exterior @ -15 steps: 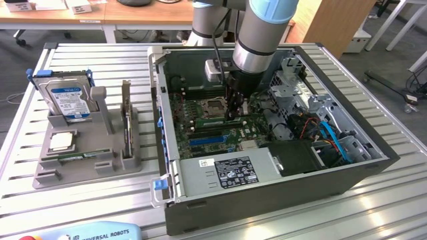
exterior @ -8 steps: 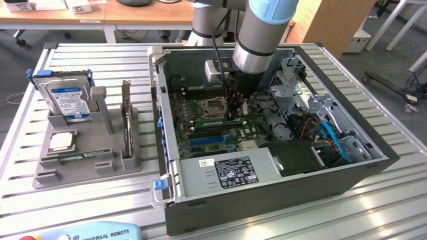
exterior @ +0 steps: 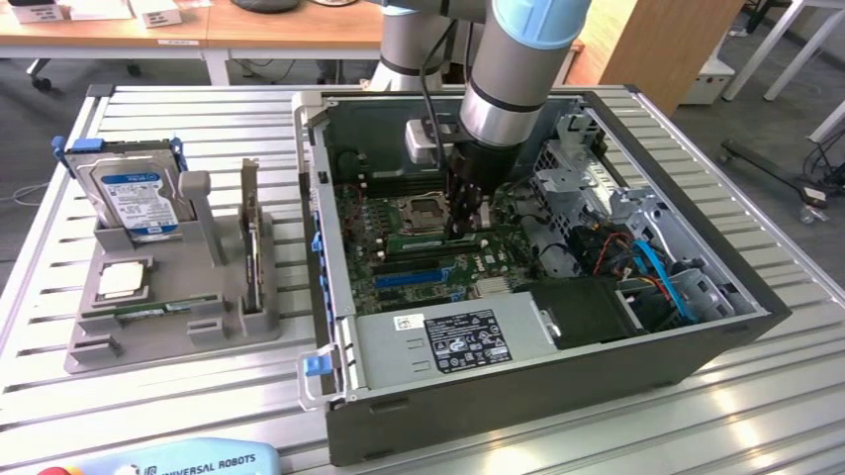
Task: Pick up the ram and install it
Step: 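Insert the ram into the slot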
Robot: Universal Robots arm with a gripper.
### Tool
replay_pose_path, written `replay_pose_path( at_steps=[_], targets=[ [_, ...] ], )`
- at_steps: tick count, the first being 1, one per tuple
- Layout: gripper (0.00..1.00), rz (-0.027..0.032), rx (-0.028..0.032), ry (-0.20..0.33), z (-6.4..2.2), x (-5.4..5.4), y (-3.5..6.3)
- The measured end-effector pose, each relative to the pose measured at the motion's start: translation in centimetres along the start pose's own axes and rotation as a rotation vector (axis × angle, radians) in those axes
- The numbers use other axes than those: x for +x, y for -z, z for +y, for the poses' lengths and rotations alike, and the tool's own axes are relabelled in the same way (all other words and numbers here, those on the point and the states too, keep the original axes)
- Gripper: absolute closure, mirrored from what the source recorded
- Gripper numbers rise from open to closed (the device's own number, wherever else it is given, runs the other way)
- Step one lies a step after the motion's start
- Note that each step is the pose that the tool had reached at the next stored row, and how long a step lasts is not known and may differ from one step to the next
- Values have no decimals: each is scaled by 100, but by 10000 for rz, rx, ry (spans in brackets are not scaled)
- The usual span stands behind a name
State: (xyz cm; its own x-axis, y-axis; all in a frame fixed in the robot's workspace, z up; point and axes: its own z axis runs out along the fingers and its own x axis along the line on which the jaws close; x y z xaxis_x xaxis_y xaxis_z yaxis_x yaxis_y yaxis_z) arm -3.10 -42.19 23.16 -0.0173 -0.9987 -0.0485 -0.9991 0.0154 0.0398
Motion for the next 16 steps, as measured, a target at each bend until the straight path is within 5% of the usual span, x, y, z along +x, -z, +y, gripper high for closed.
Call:
replay_pose_path(
  at_steps=[16],
  targets=[
    [88, 3, -4, 77, 0, -2, -6]
  ],
)
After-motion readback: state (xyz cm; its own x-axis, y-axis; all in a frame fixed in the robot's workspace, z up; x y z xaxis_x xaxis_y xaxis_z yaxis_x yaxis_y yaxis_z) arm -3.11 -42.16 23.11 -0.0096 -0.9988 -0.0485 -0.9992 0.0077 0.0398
